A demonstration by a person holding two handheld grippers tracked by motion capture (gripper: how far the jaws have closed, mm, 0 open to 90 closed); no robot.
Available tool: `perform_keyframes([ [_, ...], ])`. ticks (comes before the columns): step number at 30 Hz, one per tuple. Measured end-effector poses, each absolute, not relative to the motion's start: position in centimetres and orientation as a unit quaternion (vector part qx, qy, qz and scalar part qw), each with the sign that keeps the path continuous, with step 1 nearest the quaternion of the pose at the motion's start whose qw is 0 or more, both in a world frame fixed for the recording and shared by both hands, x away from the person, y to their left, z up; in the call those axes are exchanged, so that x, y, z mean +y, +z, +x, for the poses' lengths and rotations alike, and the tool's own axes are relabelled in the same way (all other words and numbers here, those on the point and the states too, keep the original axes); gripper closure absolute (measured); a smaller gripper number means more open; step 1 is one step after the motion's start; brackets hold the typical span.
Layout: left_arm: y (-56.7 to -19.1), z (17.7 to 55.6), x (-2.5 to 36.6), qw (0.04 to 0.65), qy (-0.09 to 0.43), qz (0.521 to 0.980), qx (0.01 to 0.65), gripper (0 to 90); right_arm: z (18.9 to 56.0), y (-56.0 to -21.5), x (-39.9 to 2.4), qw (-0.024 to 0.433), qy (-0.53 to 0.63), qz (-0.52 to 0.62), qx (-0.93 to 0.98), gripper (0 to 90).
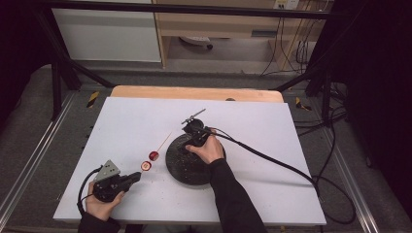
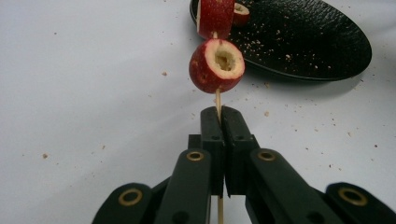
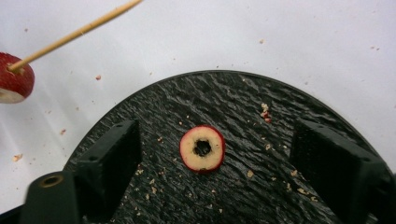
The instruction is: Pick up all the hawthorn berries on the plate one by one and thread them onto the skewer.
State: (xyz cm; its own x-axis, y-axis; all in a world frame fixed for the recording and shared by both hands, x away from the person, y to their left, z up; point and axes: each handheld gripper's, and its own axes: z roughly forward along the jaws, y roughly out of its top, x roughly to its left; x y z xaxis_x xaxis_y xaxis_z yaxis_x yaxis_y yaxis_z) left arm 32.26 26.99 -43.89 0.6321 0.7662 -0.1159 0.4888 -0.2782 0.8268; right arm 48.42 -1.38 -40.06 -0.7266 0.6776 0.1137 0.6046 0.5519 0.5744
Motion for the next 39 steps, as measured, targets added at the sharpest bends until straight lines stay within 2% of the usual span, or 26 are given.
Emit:
perform_keyframes([
  [19, -44.0, 32.3, 26.9, 0.445, 0.155, 0.786, 0.400, 88.3, 48.9, -41.3, -1.0, 0.035, 0.285, 0.346, 0.893, 48.3],
  [30, -44.0, 32.3, 26.9, 0.446, 0.154, 0.786, 0.400, 88.3, 49.1, -41.6, -0.9, 0.020, 0.283, 0.345, 0.895, 58.0],
  [39, -44.0, 32.3, 26.9, 0.446, 0.155, 0.786, 0.401, 88.3, 49.1, -41.7, -0.9, 0.016, 0.276, 0.348, 0.896, 61.4],
])
